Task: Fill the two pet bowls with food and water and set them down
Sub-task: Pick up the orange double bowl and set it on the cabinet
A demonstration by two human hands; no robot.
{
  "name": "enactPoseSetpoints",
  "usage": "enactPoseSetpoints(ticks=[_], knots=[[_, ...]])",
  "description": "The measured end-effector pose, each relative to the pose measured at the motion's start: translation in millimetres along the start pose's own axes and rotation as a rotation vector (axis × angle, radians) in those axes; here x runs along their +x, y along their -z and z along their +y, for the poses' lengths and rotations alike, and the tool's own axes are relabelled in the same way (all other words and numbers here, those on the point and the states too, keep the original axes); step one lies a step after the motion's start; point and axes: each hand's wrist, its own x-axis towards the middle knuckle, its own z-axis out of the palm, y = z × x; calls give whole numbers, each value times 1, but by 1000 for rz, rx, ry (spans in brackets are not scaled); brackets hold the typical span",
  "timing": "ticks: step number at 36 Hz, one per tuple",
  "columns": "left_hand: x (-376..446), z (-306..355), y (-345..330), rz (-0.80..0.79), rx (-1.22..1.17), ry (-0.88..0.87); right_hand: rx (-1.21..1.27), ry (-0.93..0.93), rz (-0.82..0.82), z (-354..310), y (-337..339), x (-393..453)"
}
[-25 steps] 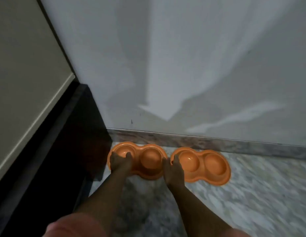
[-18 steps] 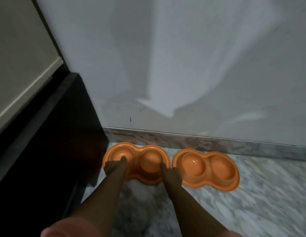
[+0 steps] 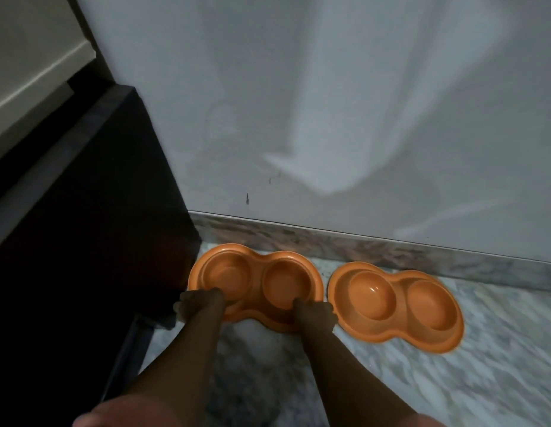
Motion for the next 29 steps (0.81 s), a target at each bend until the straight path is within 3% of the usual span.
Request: enactPoseSetpoints(ticks=[6,13,21,29], knots=[[-16,5,12,1,-40,-31,37,59,-8,2,15,-26],[-130,21,80,-34,-17,7,29,-65,42,-15,116,-128],[-300,74,207,-111,-67,25,142,-60,107,-69,265,-289],[-455,130,340,-160,-182,-116,238,20,187,-136,401,-451]])
